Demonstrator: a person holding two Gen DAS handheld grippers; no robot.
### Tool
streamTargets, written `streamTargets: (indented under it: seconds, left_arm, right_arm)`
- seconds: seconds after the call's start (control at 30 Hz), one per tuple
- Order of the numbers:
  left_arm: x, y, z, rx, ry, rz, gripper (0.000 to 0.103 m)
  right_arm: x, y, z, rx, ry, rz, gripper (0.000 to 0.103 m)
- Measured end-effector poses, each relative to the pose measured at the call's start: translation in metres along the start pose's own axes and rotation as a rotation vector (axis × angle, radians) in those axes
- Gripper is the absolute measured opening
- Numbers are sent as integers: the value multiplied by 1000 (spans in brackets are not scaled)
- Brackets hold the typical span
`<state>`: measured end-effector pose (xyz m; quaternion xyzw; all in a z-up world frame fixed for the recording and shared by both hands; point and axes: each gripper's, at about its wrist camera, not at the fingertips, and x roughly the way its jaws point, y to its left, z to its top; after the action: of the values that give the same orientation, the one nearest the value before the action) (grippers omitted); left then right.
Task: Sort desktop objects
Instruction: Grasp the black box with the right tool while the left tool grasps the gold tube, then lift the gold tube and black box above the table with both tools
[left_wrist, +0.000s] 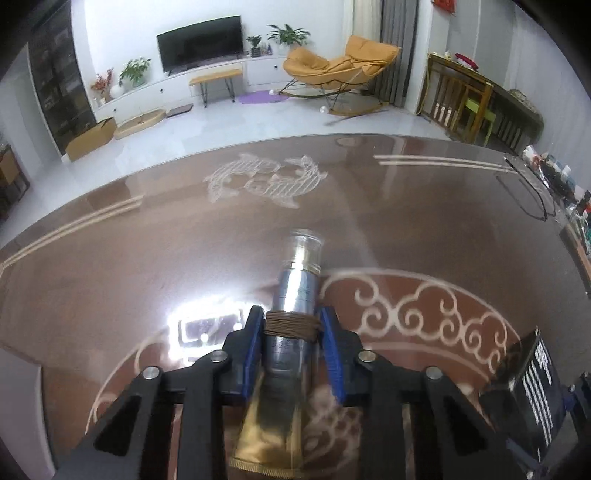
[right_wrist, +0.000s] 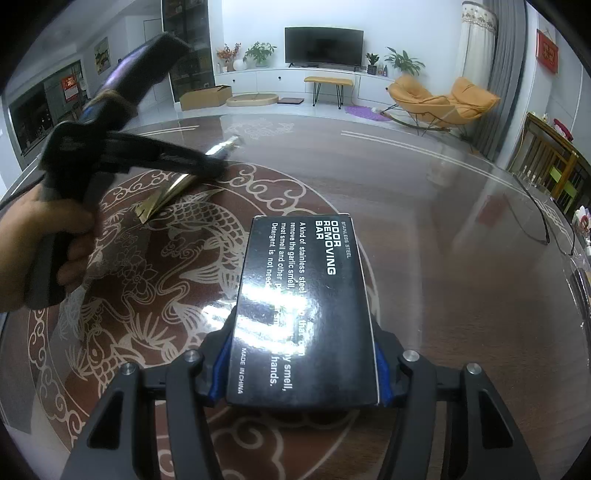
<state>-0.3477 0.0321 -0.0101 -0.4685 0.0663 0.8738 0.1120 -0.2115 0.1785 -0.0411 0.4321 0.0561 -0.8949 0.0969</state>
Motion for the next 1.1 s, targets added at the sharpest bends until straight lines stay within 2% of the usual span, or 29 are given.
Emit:
streamTargets:
  seconds: [0.1,0.33,0.43,0.57,0.7,0.73,0.77,0.8,0.83,0.93,1.0,1.03,1.07,1.1]
  left_arm:
    - [-15,3,-25,-37,-5,20,30]
    - [-89,4,-137,-100,6,55,30]
    - [-119,3,-182,-108,0,62,30]
    - [-153,1,-233,-107,-14,44,29]
    - [-176,-11,-262,-72,-17,16,31]
    - [-178,-13,-264,-60,-13,7,40]
    - [-179,-13,-267,-45,-5,-2,56]
    - [-179,-12,-268,-34,10,-4,66]
    - [-177,-13,-270,-30,20,-5,79]
    - [-178,-15,-276,-4,14,-2,80]
    - [-178,-15,-276,-4,7,-5,78]
    - [-178,-15,-275,-1,-6,-6,66]
    - [-179,-15,-274,6,-30,-7,40]
    - [-180,-16,-272,10,-38,-5,28]
  right_arm:
    - [1,-1,1,0,0,0,60]
    - [3,-12,2,5,-3,18,60]
    - [-8,-5,-11,-27,-1,24,60]
    - [-42,14,-55,-87,-2,75,60]
    - [-82,26,-107,-120,-1,103,60]
    - [-87,26,-113,-123,2,109,69]
    - [-90,26,-119,-128,14,115,77]
    - [-90,27,-122,-137,41,113,90]
    - [-91,27,-125,-141,60,112,92]
    - [-92,27,-123,-149,104,117,92]
    - [-88,28,-120,-156,139,116,92]
    - [-86,29,-119,-158,148,115,88]
    - [-86,29,-115,-157,148,111,81]
    - [-89,31,-110,-153,142,104,58]
